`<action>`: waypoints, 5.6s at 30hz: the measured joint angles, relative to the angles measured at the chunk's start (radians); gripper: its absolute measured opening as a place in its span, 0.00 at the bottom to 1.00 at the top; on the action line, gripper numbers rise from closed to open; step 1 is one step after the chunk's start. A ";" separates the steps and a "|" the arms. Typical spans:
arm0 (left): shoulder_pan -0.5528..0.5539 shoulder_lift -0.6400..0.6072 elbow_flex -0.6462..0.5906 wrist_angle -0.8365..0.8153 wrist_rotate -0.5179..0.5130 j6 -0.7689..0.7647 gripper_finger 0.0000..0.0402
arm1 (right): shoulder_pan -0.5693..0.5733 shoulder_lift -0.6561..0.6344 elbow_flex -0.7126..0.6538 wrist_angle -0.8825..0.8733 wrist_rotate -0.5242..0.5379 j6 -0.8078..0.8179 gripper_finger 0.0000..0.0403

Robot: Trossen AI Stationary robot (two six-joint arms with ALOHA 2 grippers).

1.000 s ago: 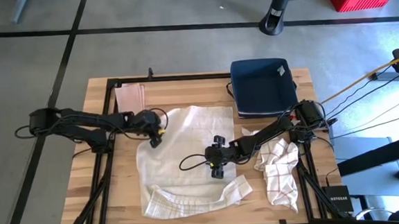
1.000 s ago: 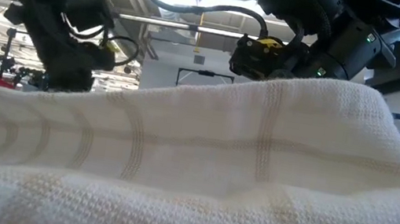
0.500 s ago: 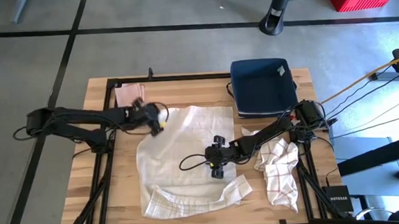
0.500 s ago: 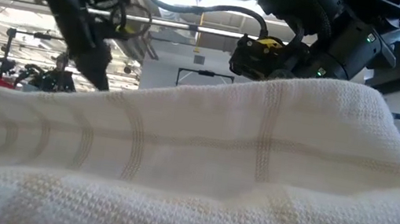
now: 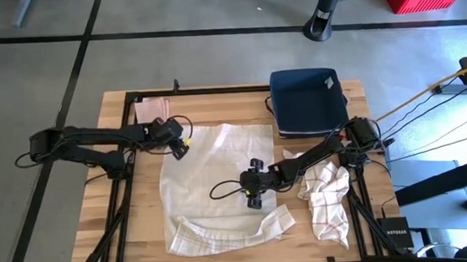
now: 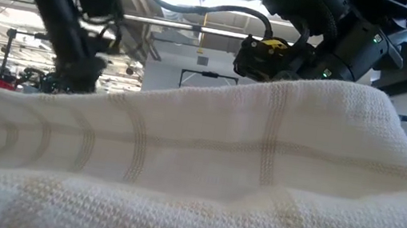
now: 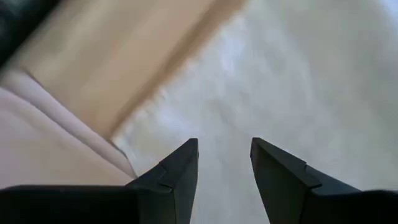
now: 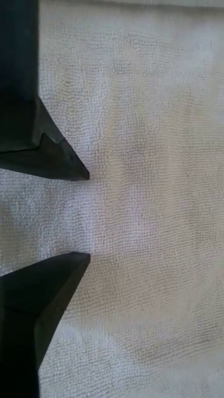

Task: Fold towel
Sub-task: Fold the white patterned towel

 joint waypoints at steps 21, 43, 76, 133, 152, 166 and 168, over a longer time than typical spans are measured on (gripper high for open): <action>0.102 0.095 -0.160 0.164 -0.186 -0.085 0.35 | -0.001 -0.048 0.003 -0.185 0.006 0.042 0.51; -0.572 -0.170 0.053 0.168 0.303 -0.163 0.35 | 0.066 -0.117 0.187 -0.357 -0.257 -0.075 0.51; -1.081 0.483 0.417 -0.123 -0.123 -0.455 0.31 | 0.355 -0.143 0.231 -0.575 -0.062 0.253 0.51; -1.081 0.484 0.432 -0.122 -0.067 -0.519 0.01 | 0.359 -0.474 -0.311 -0.209 -0.080 0.765 0.11; -1.259 0.337 0.673 -0.474 0.091 -1.009 0.00 | 0.500 -0.476 0.091 -0.443 0.309 0.347 0.02; -1.426 0.338 0.769 -0.378 -0.047 -1.146 0.00 | 0.685 -0.461 0.214 -0.257 0.441 0.214 0.01; -1.433 0.338 0.810 -0.385 -0.119 -1.109 0.00 | 0.702 -0.461 0.245 -0.262 0.454 0.186 0.01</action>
